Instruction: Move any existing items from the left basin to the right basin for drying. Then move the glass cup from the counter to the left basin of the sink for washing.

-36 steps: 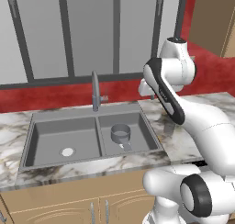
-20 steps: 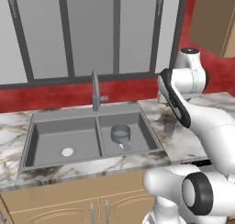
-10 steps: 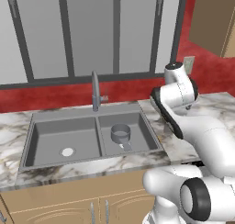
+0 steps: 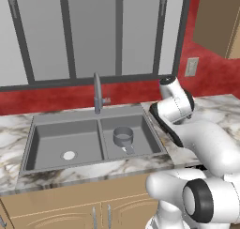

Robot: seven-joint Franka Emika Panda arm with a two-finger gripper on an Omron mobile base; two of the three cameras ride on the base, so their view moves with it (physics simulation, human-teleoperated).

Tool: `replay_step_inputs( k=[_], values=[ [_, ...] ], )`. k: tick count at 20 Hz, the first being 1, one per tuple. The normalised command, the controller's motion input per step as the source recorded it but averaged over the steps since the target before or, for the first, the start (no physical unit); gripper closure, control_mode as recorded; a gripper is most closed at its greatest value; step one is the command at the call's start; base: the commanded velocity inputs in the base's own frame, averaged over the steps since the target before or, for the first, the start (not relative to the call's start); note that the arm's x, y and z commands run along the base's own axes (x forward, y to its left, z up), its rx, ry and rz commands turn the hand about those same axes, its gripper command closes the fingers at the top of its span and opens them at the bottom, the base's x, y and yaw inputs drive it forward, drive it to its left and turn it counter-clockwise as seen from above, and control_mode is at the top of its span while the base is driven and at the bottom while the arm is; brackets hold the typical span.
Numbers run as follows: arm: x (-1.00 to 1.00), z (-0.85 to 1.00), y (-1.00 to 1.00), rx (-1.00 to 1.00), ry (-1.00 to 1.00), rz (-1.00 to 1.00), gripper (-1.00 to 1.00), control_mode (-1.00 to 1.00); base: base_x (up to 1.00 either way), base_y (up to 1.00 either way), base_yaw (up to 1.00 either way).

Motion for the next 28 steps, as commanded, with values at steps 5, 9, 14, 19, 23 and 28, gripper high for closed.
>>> replay_step_inputs(
  k=[5,9,14,19,23,28],
  values=[
    [0.19,-0.43,0.0,-0.05,0.0,0.0,-1.0,-1.0,0.0,0.0,0.0],
    [0.2,-0.33,-0.04,-0.01,0.0,0.0,-1.0,-1.0,0.0,0.0,0.0],
    [0.17,-0.06,-0.04,0.0,0.0,0.0,-1.0,-1.0,0.0,0.0,0.0],
    [0.12,0.0,0.0,0.0,0.0,0.0,-1.0,-1.0,0.0,0.0,0.0],
    [0.13,0.0,0.0,0.0,0.0,0.0,-1.0,-1.0,0.0,0.0,0.0],
    [0.16,0.0,0.0,0.0,0.0,0.0,-1.0,-1.0,0.0,0.0,0.0]
  ],
)
